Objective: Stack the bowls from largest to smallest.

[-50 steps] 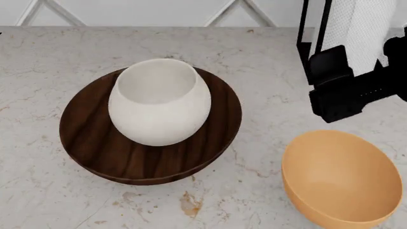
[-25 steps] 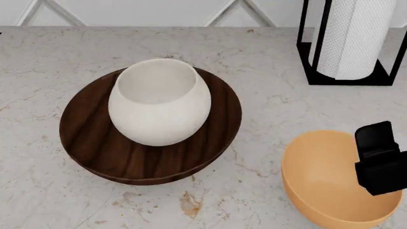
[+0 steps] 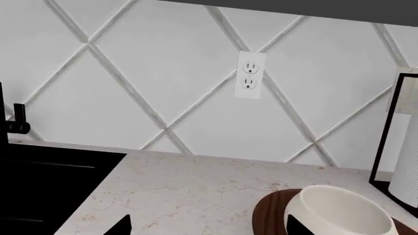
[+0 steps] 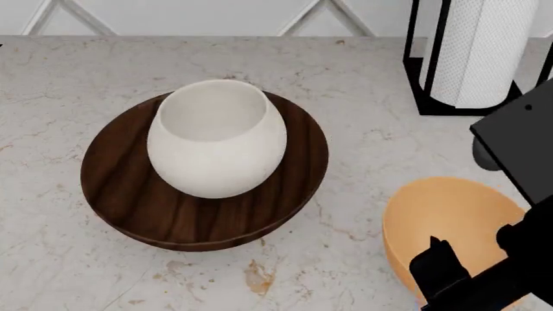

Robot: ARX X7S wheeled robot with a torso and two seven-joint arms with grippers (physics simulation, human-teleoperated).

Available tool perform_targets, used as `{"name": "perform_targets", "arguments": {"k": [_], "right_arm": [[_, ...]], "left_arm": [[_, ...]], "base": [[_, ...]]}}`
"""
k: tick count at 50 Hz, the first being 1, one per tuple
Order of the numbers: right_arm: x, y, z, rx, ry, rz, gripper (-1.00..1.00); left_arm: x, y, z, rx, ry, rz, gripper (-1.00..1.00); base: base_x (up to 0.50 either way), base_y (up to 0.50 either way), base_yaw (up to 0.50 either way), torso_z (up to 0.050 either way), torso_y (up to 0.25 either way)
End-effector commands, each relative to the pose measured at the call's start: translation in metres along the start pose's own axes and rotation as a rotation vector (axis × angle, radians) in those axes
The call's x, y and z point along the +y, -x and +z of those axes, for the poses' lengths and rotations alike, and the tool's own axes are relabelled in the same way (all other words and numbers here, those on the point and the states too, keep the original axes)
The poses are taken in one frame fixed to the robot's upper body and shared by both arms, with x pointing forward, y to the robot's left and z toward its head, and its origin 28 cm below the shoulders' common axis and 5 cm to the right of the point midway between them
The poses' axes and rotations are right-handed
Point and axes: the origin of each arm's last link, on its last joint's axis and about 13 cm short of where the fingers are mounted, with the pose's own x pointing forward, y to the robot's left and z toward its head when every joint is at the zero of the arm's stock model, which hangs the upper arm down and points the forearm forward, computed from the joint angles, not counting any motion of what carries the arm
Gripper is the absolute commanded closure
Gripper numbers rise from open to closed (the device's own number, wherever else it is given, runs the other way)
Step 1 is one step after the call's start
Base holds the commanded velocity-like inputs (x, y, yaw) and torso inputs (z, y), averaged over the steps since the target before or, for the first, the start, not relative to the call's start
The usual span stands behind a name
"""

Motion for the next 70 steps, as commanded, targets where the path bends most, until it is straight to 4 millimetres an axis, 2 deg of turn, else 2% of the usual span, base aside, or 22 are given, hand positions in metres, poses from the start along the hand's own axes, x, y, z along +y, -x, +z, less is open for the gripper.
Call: {"name": "perform_targets", "arguments": {"k": [1,6,19,38,48,56,57,64,70], "right_arm": [[0.012,-0.008,0.0,0.009,0.123,0.062,-1.0],[0.021,-0.03,-0.008,0.025,0.151,0.083,-1.0],[0.022,-0.054,-0.015,0.084,0.186,0.081,-1.0],[0.026,-0.07,-0.024,0.115,0.172,0.111,-1.0],[0.024,-0.069,-0.016,0.105,0.18,0.113,-1.0],[0.028,-0.073,-0.02,0.113,0.185,0.128,-1.0],[0.028,-0.073,-0.02,0.11,0.187,0.128,1.0],[0.027,-0.07,-0.013,0.086,0.205,0.12,1.0],[0.026,-0.059,0.0,0.046,0.226,0.114,1.0]], "left_arm": [[0.001,-0.001,0.002,-0.034,0.041,0.009,-1.0],[0.003,0.0,0.003,-0.037,0.044,0.016,-1.0],[0.003,0.0,0.004,-0.04,0.047,0.016,-1.0],[0.004,-0.001,0.004,-0.039,0.043,0.017,-1.0],[0.004,-0.001,0.003,-0.039,0.042,0.015,-1.0],[0.005,-0.002,0.003,-0.04,0.043,0.017,-1.0],[0.005,-0.002,0.002,-0.04,0.043,0.018,-1.0],[0.004,-0.002,0.002,-0.039,0.041,0.016,-1.0],[0.004,-0.002,0.003,-0.04,0.042,0.015,-1.0]], "base": [[0.0,0.0,0.0,0.0,0.0],[0.0,0.0,0.0,0.0,0.0],[0.0,0.0,0.0,0.0,0.0],[0.0,0.0,0.0,0.0,0.0],[0.0,0.0,0.0,0.0,0.0],[0.0,0.0,0.0,0.0,0.0],[0.0,0.0,0.0,0.0,0.0],[0.0,0.0,0.0,0.0,0.0],[0.0,0.0,0.0,0.0,0.0]]}}
